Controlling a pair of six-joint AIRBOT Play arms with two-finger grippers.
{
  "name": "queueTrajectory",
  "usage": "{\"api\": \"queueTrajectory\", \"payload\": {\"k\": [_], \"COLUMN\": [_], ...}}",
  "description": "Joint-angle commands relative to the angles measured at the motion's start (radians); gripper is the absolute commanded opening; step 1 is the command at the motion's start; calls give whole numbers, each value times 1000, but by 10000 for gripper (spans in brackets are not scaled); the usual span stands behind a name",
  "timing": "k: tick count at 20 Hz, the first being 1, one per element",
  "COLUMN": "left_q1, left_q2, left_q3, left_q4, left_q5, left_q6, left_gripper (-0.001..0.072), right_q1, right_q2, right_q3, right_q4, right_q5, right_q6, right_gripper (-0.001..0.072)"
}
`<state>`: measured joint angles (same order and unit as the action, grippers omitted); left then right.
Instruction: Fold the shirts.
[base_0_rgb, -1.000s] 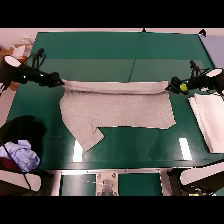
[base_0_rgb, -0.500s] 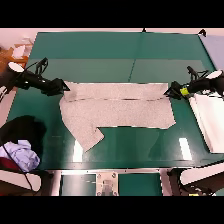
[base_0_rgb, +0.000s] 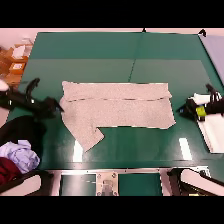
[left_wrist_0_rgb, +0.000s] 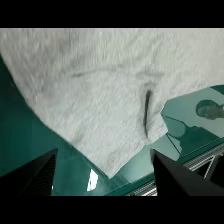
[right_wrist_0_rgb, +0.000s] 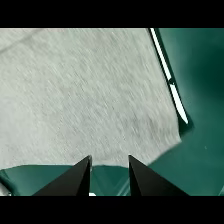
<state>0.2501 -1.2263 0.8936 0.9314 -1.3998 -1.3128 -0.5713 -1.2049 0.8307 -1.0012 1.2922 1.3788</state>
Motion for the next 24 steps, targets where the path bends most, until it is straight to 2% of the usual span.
{"api": "queueTrajectory", "payload": {"k": [1, 3, 4, 5, 8, 11, 13, 14, 15, 16, 17, 19, 20, 22, 24], "left_q1": [6, -26, -51, -89, -219, -321, -357, -362, -361, -361, -361, -361, -361, -361, -361], "left_q2": [250, 303, 296, 292, 289, 289, 272, 257, 241, 229, 219, 209, 210, 210, 210], "left_q3": [-312, -433, -472, -507, -561, -569, -570, -570, -570, -570, -569, -569, -568, -560, -543], "left_q4": [6, -45, -73, -99, -160, -183, -256, -302, -347, -372, -380, -382, -383, -382, -378], "left_q5": [103, 185, 223, 280, 450, 583, 679, 692, 687, 682, 682, 678, 672, 648, 622], "left_q6": [-50, -51, -48, -48, -53, -104, -93, -72, -38, -14, -4, -1, 17, 27, 39], "left_gripper": [652, 652, 652, 652, 652, 651, 509, 509, 471, 392, 352, 346, 54, 24, 24], "right_q1": [-76, -73, -73, -73, -72, -72, -55, -35, -10, 23, 53, 76, 76, 75, 75], "right_q2": [232, 290, 292, 288, 268, 230, 195, 178, 160, 138, 117, 100, 101, 101, 101], "right_q3": [-320, -424, -456, -480, -516, -516, -516, -516, -516, -516, -515, -504, -497, -479, -454], "right_q4": [10, 53, 86, 115, 200, 237, 265, 280, 297, 314, 322, 321, 320, 304, 273], "right_q5": [-115, -187, -214, -243, -315, -362, -394, -412, -431, -457, -487, -496, -493, -476, -446], "right_q6": [36, 35, 26, 5, -43, -56, -56, -56, -56, -56, -55, -56, -56, -56, -55], "right_gripper": [290, 315, 420, 463, 462, 462, 462, 462, 461, 449, 387, 247, 169, 22, 10]}}
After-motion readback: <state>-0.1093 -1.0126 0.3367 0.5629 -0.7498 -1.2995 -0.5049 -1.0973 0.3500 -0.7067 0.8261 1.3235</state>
